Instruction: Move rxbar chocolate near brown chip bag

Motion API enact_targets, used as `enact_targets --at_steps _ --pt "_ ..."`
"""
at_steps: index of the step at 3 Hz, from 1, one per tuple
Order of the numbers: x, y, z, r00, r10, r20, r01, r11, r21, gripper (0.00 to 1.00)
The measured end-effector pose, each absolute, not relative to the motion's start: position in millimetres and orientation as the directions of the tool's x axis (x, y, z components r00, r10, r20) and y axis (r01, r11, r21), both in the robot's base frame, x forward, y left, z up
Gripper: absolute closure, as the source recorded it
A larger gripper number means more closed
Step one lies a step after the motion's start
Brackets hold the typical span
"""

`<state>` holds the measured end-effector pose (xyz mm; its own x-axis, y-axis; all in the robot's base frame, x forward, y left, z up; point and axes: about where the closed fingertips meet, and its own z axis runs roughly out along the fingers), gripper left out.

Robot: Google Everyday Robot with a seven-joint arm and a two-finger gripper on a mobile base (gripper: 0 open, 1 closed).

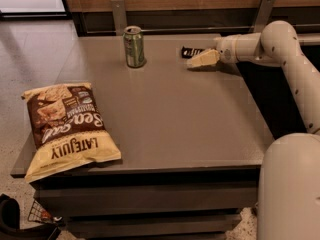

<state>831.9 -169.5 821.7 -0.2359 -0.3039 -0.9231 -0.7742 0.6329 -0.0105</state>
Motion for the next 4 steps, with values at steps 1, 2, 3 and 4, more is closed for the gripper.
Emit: enact_targets --at_steps 1,2,3,4 --pt "835.2 -166.8 812.4 -0.251 -0.310 -0.917 -0.779 0.627 0.002 0.00" --pt "837.1 -165.8 806.8 -0.261 -0.305 -0.916 -0.781 0.624 0.014 0.00" --pt "837.8 -161.9 804.7 -0.262 -0.306 -0.915 -0.784 0.620 0.017 0.18" --pt "838.1 -159.9 803.6 -0.262 -0.306 -0.915 -0.786 0.618 0.019 0.41"
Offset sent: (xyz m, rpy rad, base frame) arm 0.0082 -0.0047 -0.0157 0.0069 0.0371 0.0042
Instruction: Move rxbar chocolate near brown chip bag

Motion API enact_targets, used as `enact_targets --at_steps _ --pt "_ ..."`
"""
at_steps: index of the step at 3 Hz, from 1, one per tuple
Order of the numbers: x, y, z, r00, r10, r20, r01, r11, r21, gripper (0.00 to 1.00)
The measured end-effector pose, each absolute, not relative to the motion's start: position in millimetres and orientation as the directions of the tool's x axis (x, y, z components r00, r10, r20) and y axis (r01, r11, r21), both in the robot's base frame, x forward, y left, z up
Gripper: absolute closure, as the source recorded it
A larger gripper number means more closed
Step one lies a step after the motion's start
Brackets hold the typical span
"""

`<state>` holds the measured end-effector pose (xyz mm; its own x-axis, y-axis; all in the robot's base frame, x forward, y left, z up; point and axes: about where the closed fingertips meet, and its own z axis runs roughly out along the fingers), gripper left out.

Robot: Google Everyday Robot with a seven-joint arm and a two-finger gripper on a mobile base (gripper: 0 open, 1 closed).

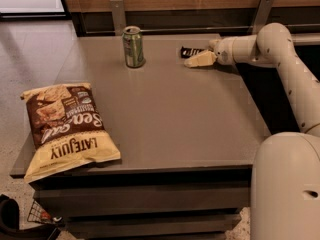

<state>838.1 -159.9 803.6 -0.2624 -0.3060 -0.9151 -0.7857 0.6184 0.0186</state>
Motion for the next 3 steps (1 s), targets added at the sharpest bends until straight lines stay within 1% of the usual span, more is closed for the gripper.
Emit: enact_targets --at_steps 2,3 --pt "838.1 -159.7 812.2 -0.263 -0.306 -0.915 -0.786 0.618 0.019 0.88" --pt "838.1 -159.5 814.8 -0.263 -0.306 -0.915 -0.786 0.618 0.019 1.00"
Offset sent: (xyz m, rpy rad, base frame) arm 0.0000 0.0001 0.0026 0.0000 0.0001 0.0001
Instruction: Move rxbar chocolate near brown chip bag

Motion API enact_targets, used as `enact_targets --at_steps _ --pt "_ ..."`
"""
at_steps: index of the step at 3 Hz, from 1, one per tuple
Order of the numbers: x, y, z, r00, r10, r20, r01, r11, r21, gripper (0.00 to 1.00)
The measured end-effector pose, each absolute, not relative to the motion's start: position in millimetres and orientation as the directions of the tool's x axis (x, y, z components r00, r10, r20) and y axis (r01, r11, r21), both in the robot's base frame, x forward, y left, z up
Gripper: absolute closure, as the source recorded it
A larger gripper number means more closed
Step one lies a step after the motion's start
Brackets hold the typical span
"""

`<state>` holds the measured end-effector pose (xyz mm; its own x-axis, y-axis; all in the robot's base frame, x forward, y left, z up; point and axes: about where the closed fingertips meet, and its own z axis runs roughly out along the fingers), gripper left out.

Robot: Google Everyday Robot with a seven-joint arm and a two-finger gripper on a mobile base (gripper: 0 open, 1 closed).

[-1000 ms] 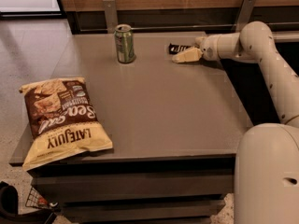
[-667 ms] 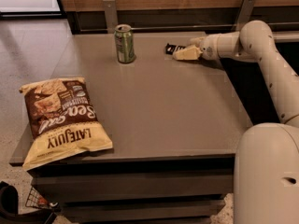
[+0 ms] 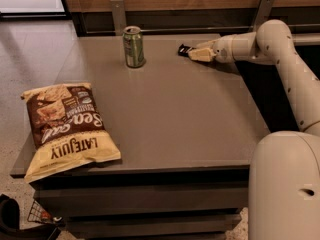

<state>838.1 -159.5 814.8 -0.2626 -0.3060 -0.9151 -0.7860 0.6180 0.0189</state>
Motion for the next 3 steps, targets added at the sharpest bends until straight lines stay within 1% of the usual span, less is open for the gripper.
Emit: enact_targets --at_steps 3 --pt "839.8 -155.8 815.7 -0.264 -0.310 -0.913 -0.795 0.606 0.024 1.00"
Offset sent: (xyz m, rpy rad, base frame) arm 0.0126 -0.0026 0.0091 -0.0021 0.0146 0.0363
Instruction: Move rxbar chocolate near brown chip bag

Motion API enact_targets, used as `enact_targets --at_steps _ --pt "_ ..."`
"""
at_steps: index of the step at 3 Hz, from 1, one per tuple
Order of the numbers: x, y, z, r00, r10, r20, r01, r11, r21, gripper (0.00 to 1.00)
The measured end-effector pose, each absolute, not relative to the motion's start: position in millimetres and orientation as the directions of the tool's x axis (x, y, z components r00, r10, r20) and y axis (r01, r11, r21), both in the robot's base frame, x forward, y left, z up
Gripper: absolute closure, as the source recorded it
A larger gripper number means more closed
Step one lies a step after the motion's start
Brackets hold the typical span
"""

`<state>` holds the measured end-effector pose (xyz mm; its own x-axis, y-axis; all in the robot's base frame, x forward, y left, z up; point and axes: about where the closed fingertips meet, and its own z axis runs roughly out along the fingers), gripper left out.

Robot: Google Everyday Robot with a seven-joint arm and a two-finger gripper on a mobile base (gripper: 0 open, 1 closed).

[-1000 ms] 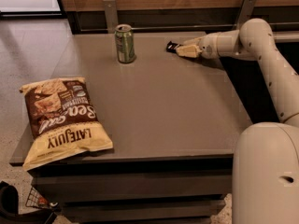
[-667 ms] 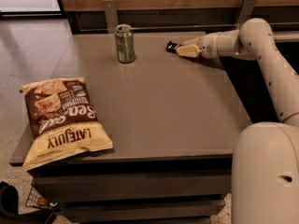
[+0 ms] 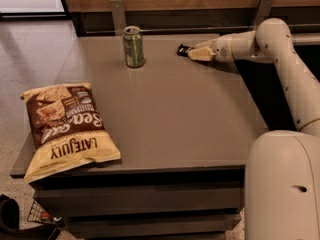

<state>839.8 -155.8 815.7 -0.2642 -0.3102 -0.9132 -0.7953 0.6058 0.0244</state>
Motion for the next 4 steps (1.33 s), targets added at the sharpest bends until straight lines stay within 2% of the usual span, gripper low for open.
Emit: enact_targets --at_steps 2,3,4 --pt "831.6 -162.0 828.1 -0.257 -0.324 -0.910 -0.789 0.614 0.004 1.00" --pt "796.3 -191.7 885.2 -0.211 -0.376 -0.902 -0.741 0.663 -0.103 1.00" --pt "751.7 -200.7 933.9 -0.178 -0.426 -0.887 -0.700 0.689 -0.190 1.00"
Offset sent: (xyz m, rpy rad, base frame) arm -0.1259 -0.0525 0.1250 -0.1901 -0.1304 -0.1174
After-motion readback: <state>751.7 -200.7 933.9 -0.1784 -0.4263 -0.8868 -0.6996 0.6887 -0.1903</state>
